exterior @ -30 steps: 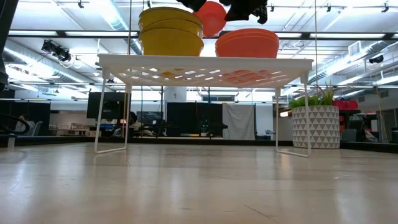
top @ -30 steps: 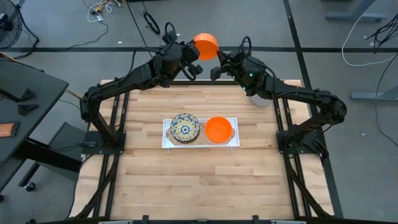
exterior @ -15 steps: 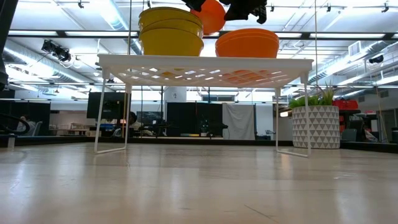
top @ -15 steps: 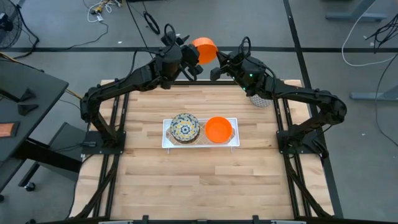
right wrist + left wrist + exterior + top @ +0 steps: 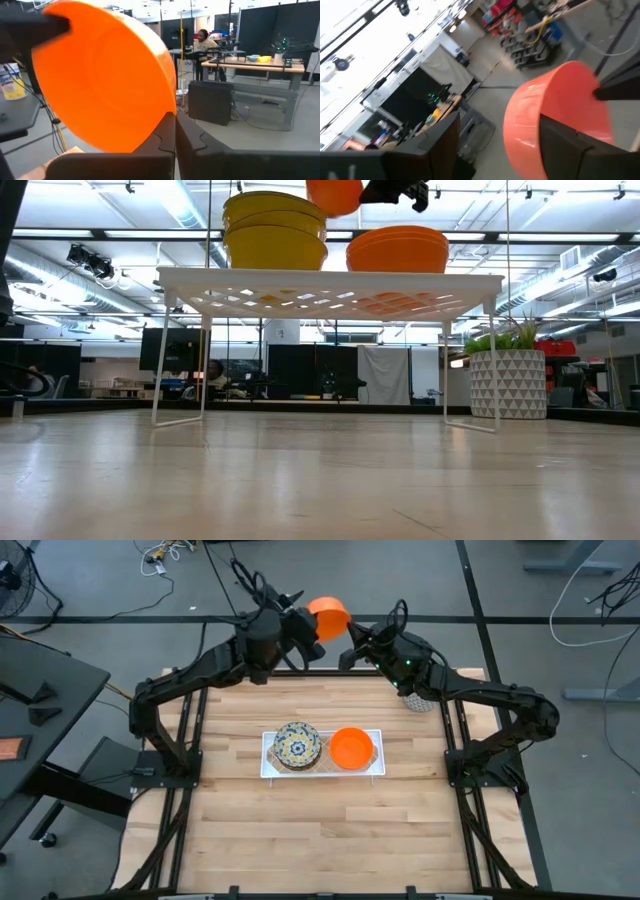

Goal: Pick & Place Mini bowls
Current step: Stack the orange bowl on the orange bowl on the shelf

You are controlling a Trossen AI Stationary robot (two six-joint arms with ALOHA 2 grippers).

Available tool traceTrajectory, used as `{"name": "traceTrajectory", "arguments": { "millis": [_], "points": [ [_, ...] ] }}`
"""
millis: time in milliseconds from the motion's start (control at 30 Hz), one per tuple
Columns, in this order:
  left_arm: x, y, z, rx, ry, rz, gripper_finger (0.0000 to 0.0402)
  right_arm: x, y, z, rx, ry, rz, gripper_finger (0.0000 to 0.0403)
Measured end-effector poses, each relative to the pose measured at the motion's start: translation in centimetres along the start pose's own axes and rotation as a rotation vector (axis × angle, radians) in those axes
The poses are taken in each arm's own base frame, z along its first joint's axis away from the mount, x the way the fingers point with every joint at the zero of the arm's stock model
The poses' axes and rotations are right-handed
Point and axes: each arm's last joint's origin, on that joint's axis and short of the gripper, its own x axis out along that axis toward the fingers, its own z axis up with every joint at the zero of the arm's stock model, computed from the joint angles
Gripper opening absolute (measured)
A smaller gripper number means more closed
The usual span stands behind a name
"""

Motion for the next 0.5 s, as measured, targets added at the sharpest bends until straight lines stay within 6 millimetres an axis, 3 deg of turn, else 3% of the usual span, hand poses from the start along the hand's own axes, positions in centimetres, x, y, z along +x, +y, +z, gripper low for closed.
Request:
{"name": "traceTrajectory", "arguments": {
  "millis": [267, 500],
  "points": [
    [-3.1, 2.0, 2.1, -0.091, -0.069, -0.059, 0.0238, -0.1, -0.5, -0.4, -0.010, 0.036, -0.075, 0.0000],
    [-4.8, 2.3, 2.8, -0.112, -0.089, -0.127, 0.0238, -0.3, -0.5, -0.7, -0.001, 0.077, -0.075, 0.0000]
  ]
}}
